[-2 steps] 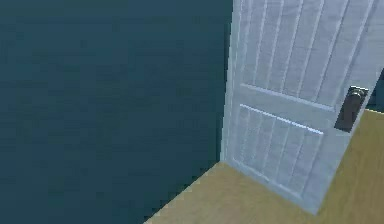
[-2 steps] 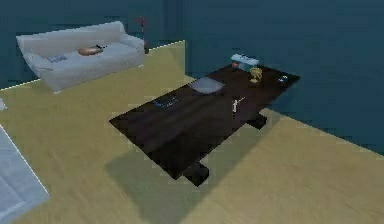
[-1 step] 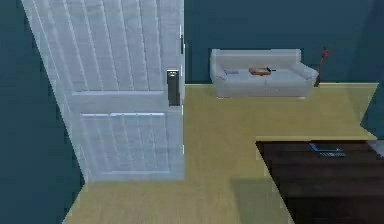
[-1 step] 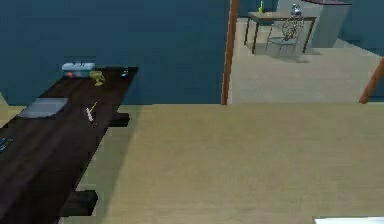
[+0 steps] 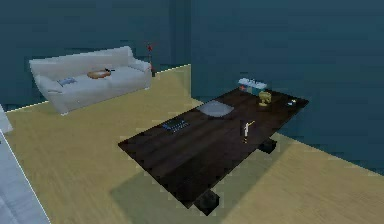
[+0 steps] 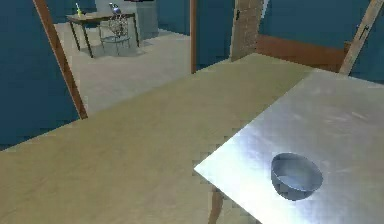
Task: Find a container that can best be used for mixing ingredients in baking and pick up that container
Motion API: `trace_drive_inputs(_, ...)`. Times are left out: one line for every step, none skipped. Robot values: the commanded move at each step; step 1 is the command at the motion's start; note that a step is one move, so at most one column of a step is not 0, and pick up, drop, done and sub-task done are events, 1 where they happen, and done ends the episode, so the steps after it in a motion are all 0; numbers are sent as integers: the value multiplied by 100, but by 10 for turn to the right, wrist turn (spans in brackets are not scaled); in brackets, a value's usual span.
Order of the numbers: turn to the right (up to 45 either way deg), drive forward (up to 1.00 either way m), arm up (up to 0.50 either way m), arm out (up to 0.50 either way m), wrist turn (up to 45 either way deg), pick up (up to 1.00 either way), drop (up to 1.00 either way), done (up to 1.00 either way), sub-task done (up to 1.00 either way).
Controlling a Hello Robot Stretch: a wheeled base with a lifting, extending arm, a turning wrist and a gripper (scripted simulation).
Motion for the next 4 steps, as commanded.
trace_drive_inputs(300, 0, 0, 0, 0, 0, 0, 0, 0)
trace_drive_inputs(0, 0, 50, 0, 0, 0, 0, 0, 0)
trace_drive_inputs(0, 0, 12, 0, 0, 0, 0, 0, 0)
trace_drive_inputs(0, 0, 0, 34, 0, 0, 0, 0, 0)
